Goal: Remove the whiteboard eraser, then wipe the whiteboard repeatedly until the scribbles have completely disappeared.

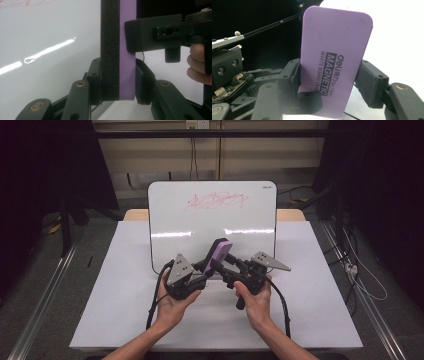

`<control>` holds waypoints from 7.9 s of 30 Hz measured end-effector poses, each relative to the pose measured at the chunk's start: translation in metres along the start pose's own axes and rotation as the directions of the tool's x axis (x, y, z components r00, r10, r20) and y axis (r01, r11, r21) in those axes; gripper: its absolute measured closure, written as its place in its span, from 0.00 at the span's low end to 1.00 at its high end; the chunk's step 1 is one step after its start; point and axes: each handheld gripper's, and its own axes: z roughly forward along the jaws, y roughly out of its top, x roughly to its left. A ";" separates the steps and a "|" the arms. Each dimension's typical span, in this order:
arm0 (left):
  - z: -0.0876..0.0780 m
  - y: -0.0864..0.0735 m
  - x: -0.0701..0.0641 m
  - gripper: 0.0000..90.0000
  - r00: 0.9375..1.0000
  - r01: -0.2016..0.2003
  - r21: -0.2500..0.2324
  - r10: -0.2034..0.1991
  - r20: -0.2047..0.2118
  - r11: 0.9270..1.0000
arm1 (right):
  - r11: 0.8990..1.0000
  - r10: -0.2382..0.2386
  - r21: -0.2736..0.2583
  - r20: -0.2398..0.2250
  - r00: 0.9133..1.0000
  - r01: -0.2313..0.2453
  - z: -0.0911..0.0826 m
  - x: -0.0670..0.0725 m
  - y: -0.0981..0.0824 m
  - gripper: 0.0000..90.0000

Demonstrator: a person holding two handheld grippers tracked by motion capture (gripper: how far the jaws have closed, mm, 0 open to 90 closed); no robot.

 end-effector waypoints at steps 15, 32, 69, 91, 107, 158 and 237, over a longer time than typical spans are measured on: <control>-0.001 -0.006 0.007 0.30 1.000 0.005 0.060 -0.005 0.006 0.998 | 0.999 -0.053 0.003 0.106 0.993 0.053 -0.012 -0.019 0.013 0.45; -0.024 -0.019 0.042 0.07 0.992 0.110 0.085 -0.104 -0.074 0.990 | 0.986 -0.151 0.095 0.169 0.974 0.137 -0.026 -0.030 0.017 0.46; -0.097 -0.077 0.058 0.06 0.964 0.191 0.103 -0.167 -0.207 0.976 | 0.844 -0.529 0.344 0.403 0.747 0.412 0.002 -0.046 0.106 0.46; -0.097 -0.079 0.061 0.06 0.962 0.200 0.108 -0.174 -0.212 0.974 | 0.666 -0.745 0.511 0.498 0.444 0.543 0.054 -0.055 0.128 0.46; -0.099 -0.079 0.061 0.06 0.963 0.196 0.108 -0.170 -0.210 0.975 | 0.590 -0.800 0.552 0.501 0.332 0.589 0.078 -0.060 0.118 0.46; -0.099 -0.080 0.062 0.06 0.962 0.204 0.106 -0.179 -0.207 0.973 | 0.598 -0.801 0.534 0.430 0.417 0.597 0.088 -0.055 0.131 0.46; -0.104 -0.080 0.063 0.07 0.960 0.207 0.093 -0.184 -0.211 0.974 | 0.484 -0.875 0.577 0.350 0.336 0.658 0.154 -0.015 0.140 0.46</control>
